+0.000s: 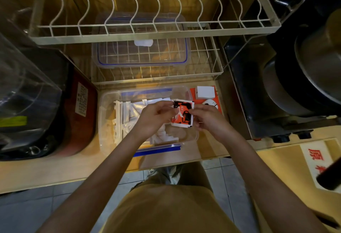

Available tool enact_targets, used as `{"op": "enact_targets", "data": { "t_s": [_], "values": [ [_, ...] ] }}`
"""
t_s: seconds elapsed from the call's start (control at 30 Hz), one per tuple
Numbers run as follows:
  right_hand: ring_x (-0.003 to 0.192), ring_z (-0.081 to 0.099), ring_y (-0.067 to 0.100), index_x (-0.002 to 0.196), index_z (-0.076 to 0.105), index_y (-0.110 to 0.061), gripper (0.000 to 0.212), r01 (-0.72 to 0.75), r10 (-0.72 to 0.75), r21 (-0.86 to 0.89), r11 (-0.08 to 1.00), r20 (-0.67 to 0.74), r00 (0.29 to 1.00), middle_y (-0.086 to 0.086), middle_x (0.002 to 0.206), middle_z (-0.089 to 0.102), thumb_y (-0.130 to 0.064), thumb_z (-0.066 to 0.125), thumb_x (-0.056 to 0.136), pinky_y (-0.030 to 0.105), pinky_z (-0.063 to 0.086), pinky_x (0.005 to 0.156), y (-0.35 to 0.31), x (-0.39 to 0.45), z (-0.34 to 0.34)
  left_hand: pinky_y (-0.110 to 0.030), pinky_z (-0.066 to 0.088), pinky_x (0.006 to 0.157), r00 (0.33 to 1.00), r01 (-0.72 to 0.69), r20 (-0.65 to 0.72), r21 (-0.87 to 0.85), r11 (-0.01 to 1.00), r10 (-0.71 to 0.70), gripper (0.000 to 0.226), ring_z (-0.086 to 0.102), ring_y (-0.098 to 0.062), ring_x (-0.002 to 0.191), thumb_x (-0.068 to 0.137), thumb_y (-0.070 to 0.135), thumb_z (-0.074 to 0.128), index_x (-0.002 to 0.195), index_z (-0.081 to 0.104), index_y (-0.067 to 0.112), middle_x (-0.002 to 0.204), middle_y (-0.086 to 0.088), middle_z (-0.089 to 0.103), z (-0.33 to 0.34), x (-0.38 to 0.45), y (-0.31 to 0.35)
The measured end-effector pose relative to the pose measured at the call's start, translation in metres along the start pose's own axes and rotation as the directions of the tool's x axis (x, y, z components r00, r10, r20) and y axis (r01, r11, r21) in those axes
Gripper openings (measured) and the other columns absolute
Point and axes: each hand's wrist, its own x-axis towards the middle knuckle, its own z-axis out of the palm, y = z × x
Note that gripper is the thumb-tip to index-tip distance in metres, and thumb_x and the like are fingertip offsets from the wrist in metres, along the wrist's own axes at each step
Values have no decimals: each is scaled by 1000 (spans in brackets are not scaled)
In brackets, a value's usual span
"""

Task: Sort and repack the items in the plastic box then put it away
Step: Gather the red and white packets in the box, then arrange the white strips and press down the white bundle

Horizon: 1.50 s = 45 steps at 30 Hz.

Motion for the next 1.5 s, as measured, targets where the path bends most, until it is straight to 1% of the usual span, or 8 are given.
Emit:
{"op": "enact_targets", "data": {
  "t_s": [0.23, 0.47, 0.7, 0.8, 0.9, 1.07, 1.2, 1.5],
  "values": [
    [61, 56, 13, 91, 67, -8, 15, 28, -22, -145, 989, 46, 999, 4, 72, 62, -14, 54, 91, 23, 44, 56, 1, -3, -6, -38, 59, 75, 998, 1, 61, 21, 1000, -3, 44, 67, -26, 90, 77, 2, 68, 119, 56, 13, 102, -20, 66, 5, 7, -1],
    [86, 62, 21, 92, 62, -18, 8, 149, -232, -299, 942, -265, 936, -11, 82, 60, -13, 57, 89, 38, 52, 81, 26, -7, -8, -16, 54, 49, 987, 154, 13, 182, 971, -159, 38, 61, -20, 85, 76, 0, 70, 112, 60, 7, 96, -5, 60, 19, 17, -25],
    [73, 55, 11, 95, 55, -18, 10, 157, -272, -386, 909, -265, 925, -13, 76, 53, -16, 62, 87, 26, 49, 73, 36, -9, 1, -32, 53, 88, 997, 76, -63, 479, 875, -52, 28, 67, -24, 94, 80, 11, 66, 108, 65, 8, 106, -13, 71, 39, 28, -42],
    [74, 55, 9, 96, 55, -19, 10, 139, -272, -440, 887, -254, 928, -10, 79, 54, -17, 61, 88, 29, 50, 76, 33, -9, 1, -24, 48, 83, 998, 34, -57, 545, 838, -4, 20, 67, -22, 91, 82, 14, 64, 101, 69, 9, 99, -12, 72, 42, 27, -45],
    [89, 61, 16, 109, 57, -17, 22, 124, -328, -570, 812, -270, 905, 0, 102, 62, -22, 61, 88, 33, 54, 84, 29, -12, 5, -38, 52, 86, 1000, 12, -18, 637, 771, -1, 18, 64, -25, 93, 83, 20, 61, 95, 69, 10, 95, -15, 69, 40, 29, -49],
    [89, 57, 11, 112, 60, -12, 21, 258, -494, -733, 630, -122, 861, 6, 112, 61, -13, 50, 93, 19, 44, 78, 15, -11, 20, -25, 45, 87, 999, 9, 24, 568, 823, -28, 28, 65, -24, 98, 92, 12, 46, 116, 61, 9, 109, -15, 70, 34, 25, -42],
    [98, 64, 18, 111, 65, -9, 28, 309, -396, -777, 548, 85, 914, 8, 110, 67, -3, 44, 93, 22, 48, 84, 10, 3, 38, -5, 40, 67, 999, 9, 23, 560, 829, -26, 34, 66, -19, 88, 86, 1, 51, 119, 57, 8, 100, -15, 72, 15, 20, -42],
    [103, 61, 30, 105, 64, 3, 23, 118, -97, -862, 492, 80, 992, 20, 112, 64, -3, 47, 91, 33, 47, 87, 17, 45, 60, -29, 46, 80, 962, -189, 266, 804, 563, -58, 20, 62, -24, 96, 80, 26, 63, 91, 71, 12, 100, -9, 70, 3, 17, -49]
  ]
}}
